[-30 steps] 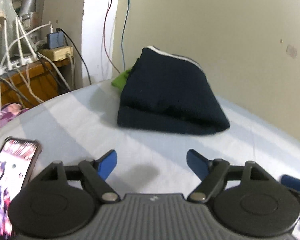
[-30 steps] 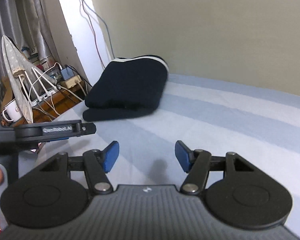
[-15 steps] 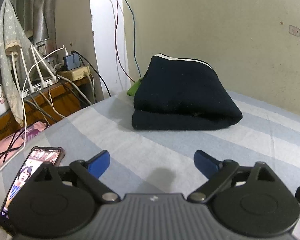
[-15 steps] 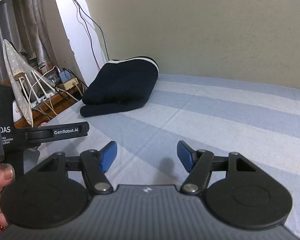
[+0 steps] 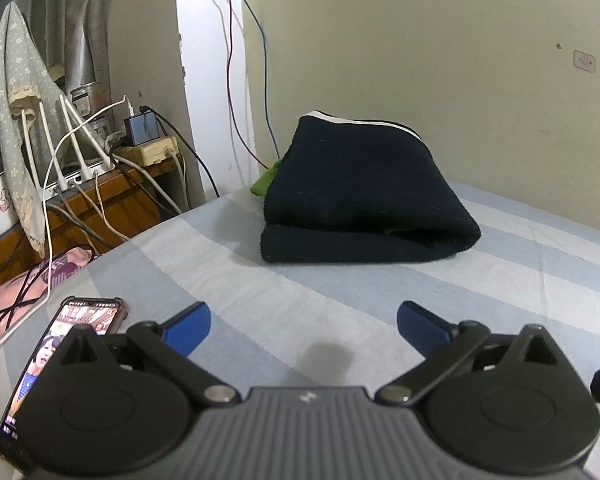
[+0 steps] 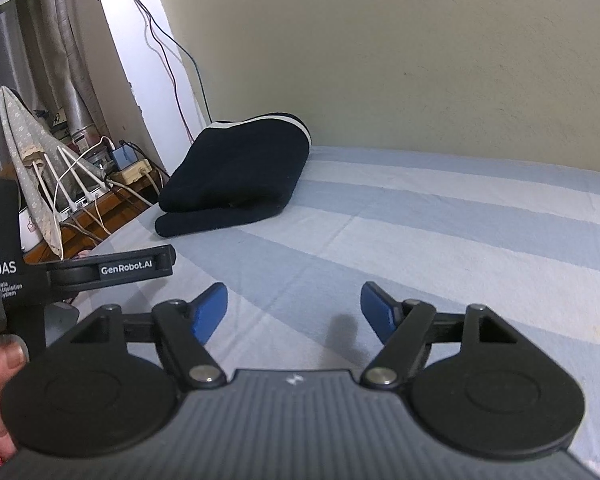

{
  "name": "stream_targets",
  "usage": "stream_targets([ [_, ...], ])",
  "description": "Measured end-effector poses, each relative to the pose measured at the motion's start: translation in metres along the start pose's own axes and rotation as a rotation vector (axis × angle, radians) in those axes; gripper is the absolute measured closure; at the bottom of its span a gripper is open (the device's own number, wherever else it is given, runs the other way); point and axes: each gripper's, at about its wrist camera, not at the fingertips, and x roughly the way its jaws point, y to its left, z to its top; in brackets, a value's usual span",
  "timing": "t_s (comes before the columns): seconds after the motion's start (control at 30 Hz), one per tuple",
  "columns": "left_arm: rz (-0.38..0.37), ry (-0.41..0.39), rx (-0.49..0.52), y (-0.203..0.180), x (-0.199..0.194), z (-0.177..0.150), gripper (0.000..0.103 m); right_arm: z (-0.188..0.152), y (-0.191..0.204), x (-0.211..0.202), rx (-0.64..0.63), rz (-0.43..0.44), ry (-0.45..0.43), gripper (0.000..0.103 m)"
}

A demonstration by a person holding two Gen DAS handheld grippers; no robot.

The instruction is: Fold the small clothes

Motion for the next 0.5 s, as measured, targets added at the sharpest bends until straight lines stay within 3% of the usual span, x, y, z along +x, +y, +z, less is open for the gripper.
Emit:
stream_targets([
  [0.5,-0.025,0.000,-0.034,0.0032,-0.0017,-0.0006,0.000,0.0006,-0.0039,-0.0013,0.021,-0.001,0.002,0.023],
])
